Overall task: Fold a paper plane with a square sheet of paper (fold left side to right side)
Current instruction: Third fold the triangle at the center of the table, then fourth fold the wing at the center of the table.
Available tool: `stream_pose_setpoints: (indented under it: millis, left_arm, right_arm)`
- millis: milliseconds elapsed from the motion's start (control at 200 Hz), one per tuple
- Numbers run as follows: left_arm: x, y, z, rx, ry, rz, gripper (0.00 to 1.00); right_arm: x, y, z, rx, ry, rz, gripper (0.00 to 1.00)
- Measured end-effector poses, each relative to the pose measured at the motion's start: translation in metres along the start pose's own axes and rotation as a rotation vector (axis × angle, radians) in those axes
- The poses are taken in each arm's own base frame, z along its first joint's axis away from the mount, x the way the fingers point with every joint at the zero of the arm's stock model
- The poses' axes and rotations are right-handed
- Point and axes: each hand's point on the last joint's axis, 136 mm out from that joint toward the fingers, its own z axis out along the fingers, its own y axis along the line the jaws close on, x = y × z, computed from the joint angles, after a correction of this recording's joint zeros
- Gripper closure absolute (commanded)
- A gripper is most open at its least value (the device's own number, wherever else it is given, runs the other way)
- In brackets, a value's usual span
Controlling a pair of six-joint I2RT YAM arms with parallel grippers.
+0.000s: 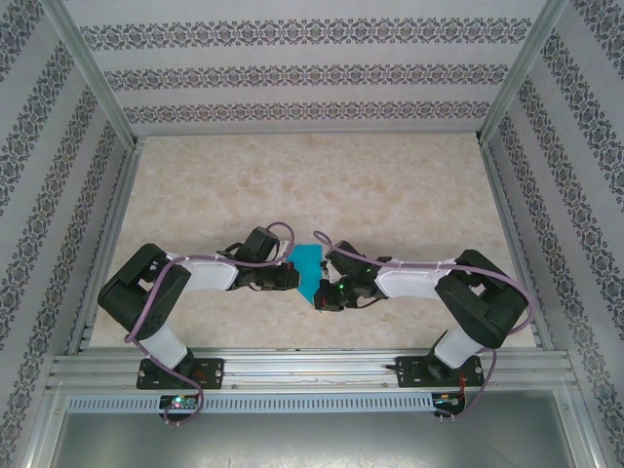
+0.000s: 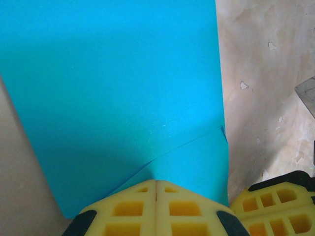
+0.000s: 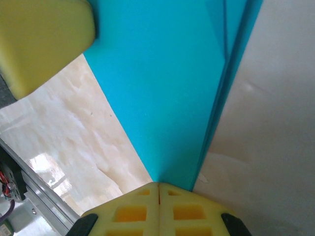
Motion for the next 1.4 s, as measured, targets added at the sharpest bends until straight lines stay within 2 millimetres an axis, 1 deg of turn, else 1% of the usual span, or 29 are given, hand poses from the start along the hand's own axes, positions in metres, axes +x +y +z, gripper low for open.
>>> stream_pose_setpoints:
  millis: [315,380,420,500,565,650,724,794,854,919,994,1069,1174,1299,1354,1399]
  left_arm:
    - [-0.001,-0.001,0.001,0.001,0.001,-0.012,1.00]
    - [-0.001,-0.001,0.001,0.003,0.002,-0.023,0.97]
    - [-0.002,-0.002,0.001,0.005,0.002,-0.029,0.93]
    - [-0.002,-0.003,0.001,0.008,0.001,-0.045,0.86]
    - [-0.004,-0.004,0.000,0.013,-0.002,-0.056,0.79]
    - [-0.011,-0.010,-0.002,0.020,-0.020,-0.063,0.71]
    - [-0.020,-0.017,-0.009,0.028,-0.053,-0.045,0.63]
    - [-0.030,-0.023,-0.021,0.032,-0.102,-0.033,0.59]
    - [-0.042,-0.027,-0.035,0.032,-0.159,-0.027,0.56]
    - [-0.056,-0.026,-0.052,0.025,-0.231,-0.028,0.51]
    - [-0.064,-0.017,-0.070,-0.001,-0.301,-0.043,0.47]
    - [-0.066,-0.003,-0.083,-0.039,-0.346,-0.067,0.45]
    - [-0.062,0.012,-0.091,-0.084,-0.370,-0.095,0.44]
    - [-0.058,0.023,-0.094,-0.113,-0.369,-0.117,0.43]
    - [-0.058,0.025,-0.094,-0.119,-0.369,-0.122,0.41]
    - [-0.058,0.026,-0.094,-0.121,-0.369,-0.125,0.40]
  right_arm:
    - [0.018,-0.012,-0.010,0.049,0.061,0.017,1.00]
    - [0.021,-0.015,-0.016,0.054,0.073,0.026,0.96]
    - [0.019,-0.015,-0.021,0.047,0.068,0.030,0.90]
    - [0.008,-0.012,-0.037,0.020,0.022,0.027,0.79]
    - [-0.006,-0.009,-0.051,-0.009,-0.037,0.009,0.68]
    - [-0.025,-0.009,-0.066,-0.033,-0.114,-0.031,0.59]
    - [-0.038,-0.011,-0.072,-0.040,-0.163,-0.069,0.54]
    - [-0.046,-0.009,-0.074,-0.044,-0.194,-0.124,0.52]
    - [-0.051,-0.005,-0.074,-0.051,-0.216,-0.170,0.51]
    - [-0.056,-0.004,-0.071,-0.047,-0.226,-0.212,0.49]
    - [-0.061,-0.006,-0.063,-0.026,-0.219,-0.245,0.49]
    - [-0.063,-0.002,-0.054,-0.012,-0.203,-0.279,0.48]
    - [-0.068,0.005,-0.043,0.000,-0.187,-0.320,0.48]
    - [-0.077,0.010,-0.033,0.010,-0.180,-0.348,0.49]
    - [-0.080,0.011,-0.030,0.016,-0.179,-0.352,0.51]
    - [-0.083,0.010,-0.027,0.020,-0.178,-0.351,0.56]
